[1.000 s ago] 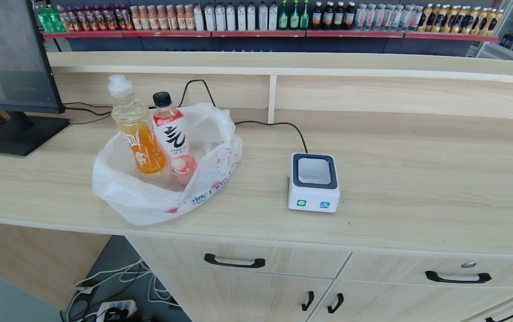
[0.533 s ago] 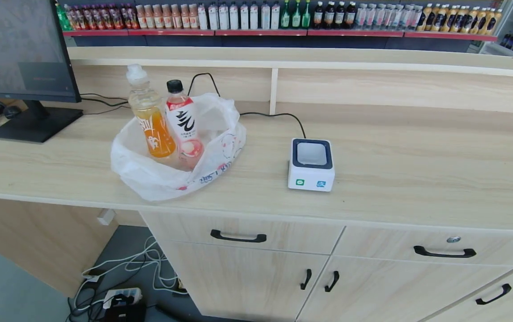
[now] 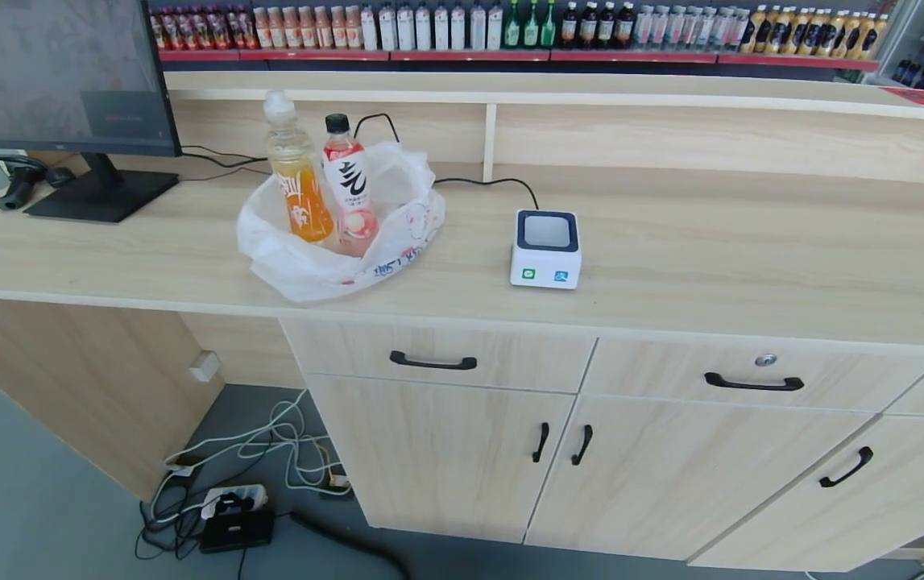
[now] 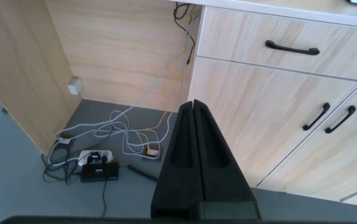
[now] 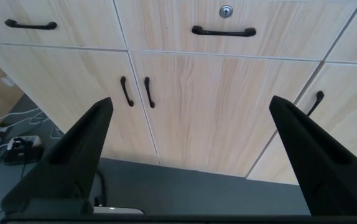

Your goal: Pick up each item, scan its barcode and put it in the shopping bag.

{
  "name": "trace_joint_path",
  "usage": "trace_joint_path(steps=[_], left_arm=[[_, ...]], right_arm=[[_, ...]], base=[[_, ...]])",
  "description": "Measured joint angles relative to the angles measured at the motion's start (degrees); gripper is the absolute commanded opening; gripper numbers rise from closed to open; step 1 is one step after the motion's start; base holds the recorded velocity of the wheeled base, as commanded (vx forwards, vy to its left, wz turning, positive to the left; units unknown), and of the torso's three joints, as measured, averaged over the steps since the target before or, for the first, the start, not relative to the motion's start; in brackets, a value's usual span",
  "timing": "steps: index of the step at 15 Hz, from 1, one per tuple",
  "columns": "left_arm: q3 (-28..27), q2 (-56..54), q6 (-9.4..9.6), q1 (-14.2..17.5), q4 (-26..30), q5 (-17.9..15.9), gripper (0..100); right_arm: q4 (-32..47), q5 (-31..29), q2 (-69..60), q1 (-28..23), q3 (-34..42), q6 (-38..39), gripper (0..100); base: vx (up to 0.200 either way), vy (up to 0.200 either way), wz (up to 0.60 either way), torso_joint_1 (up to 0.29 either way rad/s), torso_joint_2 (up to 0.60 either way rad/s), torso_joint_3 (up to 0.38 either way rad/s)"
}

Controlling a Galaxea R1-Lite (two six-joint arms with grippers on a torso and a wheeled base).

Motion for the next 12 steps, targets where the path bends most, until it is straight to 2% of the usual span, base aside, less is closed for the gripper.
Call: trace_joint_path(steps=[5,12], left_arm=[[0.00,0.00,0.02,0.00,0.00,0.00,0],[0.00,0.00,0.32,0.00,0.00,0.00,0]], right_arm=[[0.00,0.00,0.00,0.00,0.00,0.05,100],[0.00,0.00,0.00,0.00,0.00,0.02,100]], base=[[-0.200,0.000,0.00,0.001,0.00,0.000],[0.000,0.000,0.00,0.000,0.00,0.000]])
